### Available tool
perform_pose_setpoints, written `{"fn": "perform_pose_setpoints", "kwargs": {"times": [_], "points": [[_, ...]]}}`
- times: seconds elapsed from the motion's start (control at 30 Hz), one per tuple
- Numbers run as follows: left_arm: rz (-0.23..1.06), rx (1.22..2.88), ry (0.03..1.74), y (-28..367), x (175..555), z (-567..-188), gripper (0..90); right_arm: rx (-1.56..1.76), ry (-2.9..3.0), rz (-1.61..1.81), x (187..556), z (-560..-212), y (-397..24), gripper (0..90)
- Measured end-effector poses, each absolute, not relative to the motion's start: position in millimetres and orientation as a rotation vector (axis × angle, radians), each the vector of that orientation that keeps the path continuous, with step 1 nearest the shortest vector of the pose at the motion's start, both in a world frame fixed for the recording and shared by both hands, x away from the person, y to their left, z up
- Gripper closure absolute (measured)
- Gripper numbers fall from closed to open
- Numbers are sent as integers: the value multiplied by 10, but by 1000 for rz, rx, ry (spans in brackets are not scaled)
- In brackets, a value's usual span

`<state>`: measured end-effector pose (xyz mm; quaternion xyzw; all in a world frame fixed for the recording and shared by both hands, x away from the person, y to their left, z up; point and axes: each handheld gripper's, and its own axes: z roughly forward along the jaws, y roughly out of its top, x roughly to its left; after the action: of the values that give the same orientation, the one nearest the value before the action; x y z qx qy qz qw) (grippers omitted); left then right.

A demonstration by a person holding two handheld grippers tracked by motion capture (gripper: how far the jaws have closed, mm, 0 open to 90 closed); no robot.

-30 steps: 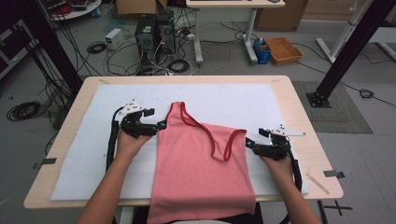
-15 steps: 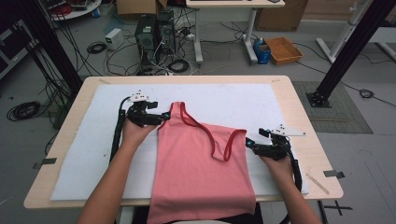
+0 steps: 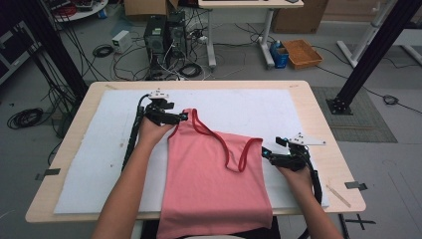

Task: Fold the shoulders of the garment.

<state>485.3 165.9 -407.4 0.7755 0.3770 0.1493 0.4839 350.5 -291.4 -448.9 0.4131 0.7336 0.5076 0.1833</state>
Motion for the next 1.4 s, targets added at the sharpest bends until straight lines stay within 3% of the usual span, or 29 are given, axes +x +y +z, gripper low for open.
{"fn": "perform_pose_setpoints", "kwargs": {"times": [0.53, 0.83, 0.97, 1.07, 1.17, 1.4], "points": [[307, 1954, 1051, 1551, 5405, -4356, 172, 1170, 2080, 1430, 3510, -4489, -2907, 208], [285, 2090, 1079, 1288, 5519, -4420, 184, 1178, 2077, 1435, 3515, -4490, -2918, 208], [396, 2181, 1020, 1196, 5477, -4413, 369, 1170, 2077, 1431, 3515, -4491, -2915, 208], [377, 2177, 983, 1211, 5459, -4400, 599, 1173, 2078, 1430, 3512, -4490, -2913, 208], [384, 2184, 942, 1210, 5429, -4406, 741, 1171, 2079, 1431, 3513, -4491, -2914, 208], [403, 2138, 868, 1271, 5342, -4247, 804, 1170, 2074, 1437, 3514, -4492, -2918, 208]]}}
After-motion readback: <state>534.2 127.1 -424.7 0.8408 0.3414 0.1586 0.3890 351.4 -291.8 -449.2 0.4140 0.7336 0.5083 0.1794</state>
